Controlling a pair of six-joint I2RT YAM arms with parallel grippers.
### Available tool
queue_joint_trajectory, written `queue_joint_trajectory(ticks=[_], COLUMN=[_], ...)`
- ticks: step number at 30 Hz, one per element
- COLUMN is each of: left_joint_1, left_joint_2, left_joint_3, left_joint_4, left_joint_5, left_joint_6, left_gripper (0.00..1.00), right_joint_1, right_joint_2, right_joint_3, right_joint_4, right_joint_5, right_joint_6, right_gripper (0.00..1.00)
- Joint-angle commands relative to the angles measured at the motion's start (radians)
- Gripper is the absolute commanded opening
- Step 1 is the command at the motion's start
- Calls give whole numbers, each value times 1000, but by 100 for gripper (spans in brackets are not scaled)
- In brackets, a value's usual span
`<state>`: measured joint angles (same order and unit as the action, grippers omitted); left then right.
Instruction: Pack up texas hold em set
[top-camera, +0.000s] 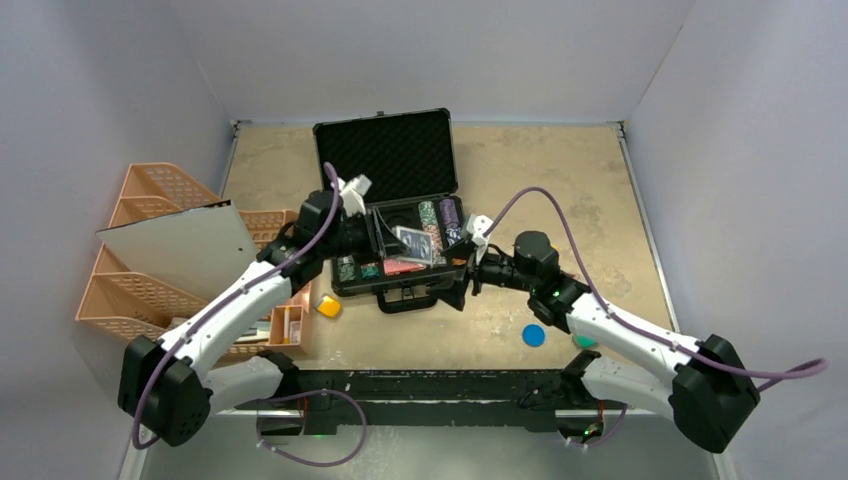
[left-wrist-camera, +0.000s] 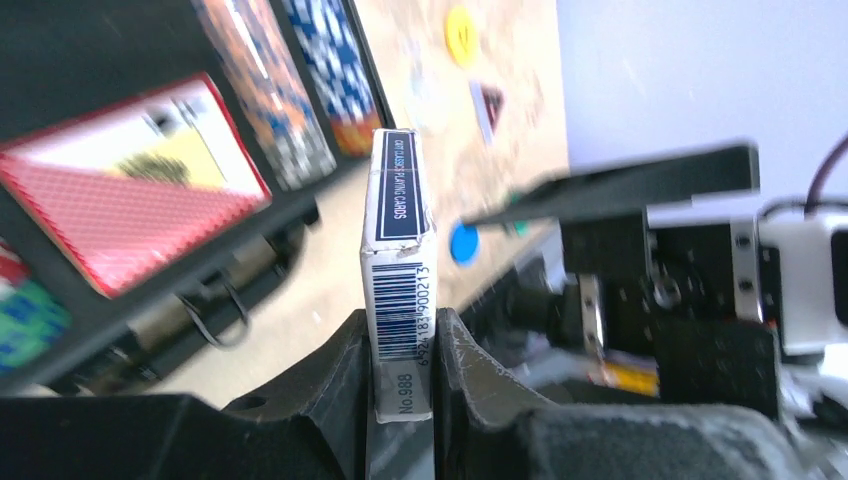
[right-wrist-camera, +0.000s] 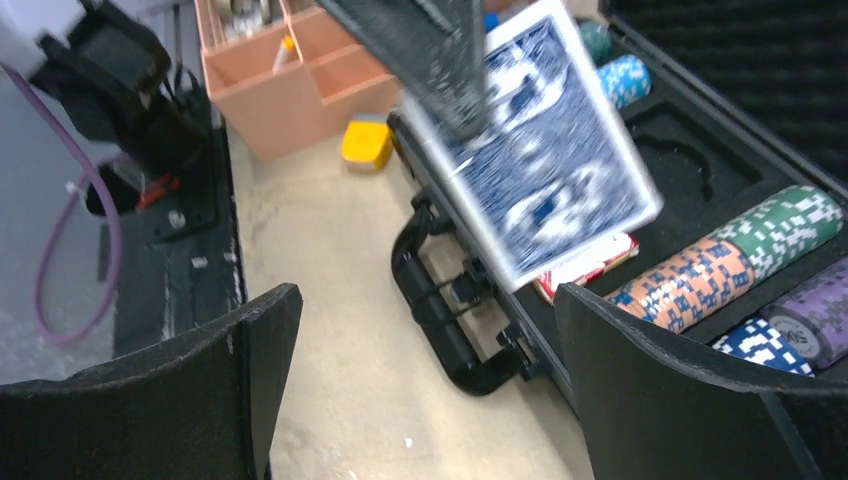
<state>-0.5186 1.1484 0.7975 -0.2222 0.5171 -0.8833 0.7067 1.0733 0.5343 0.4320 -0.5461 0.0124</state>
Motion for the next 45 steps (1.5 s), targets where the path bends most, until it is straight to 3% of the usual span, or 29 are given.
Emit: queue_joint_trajectory(ticks=[1, 6, 12, 30, 34, 39, 41, 45], left_joint_1=[8, 13, 159, 190, 201, 215, 215, 215], left_joint_2=[-53, 49, 298, 546, 562, 561, 553, 553], left_joint_3=[88, 121, 267, 302, 299, 358, 395, 453], left_joint_4=[-25, 23, 59, 200, 187, 67, 21, -37], left_joint_5=[-330, -423, -183, -60, -67, -139, -191, -298], left_joint_6=[126, 173, 181, 69, 49, 103, 134, 188], left_gripper=[0, 0, 0, 1, 12, 50, 61, 71], right_joint_1=[6, 6, 6, 6, 6, 6, 7, 6], right_joint_2=[-63, -72, -108, -169, -168, -169, -160, -122], right_joint_3=[-18, -33, -80, -102, -105, -102, -99, -83], right_joint_4=[161, 216, 286, 216, 205, 191, 192, 170], right_joint_5=[92, 241, 319, 393, 398, 402, 396, 391], right_joint_6=[202, 341, 453, 432, 422, 414, 413, 408], right_gripper=[99, 99, 99, 99, 99, 99, 99, 99])
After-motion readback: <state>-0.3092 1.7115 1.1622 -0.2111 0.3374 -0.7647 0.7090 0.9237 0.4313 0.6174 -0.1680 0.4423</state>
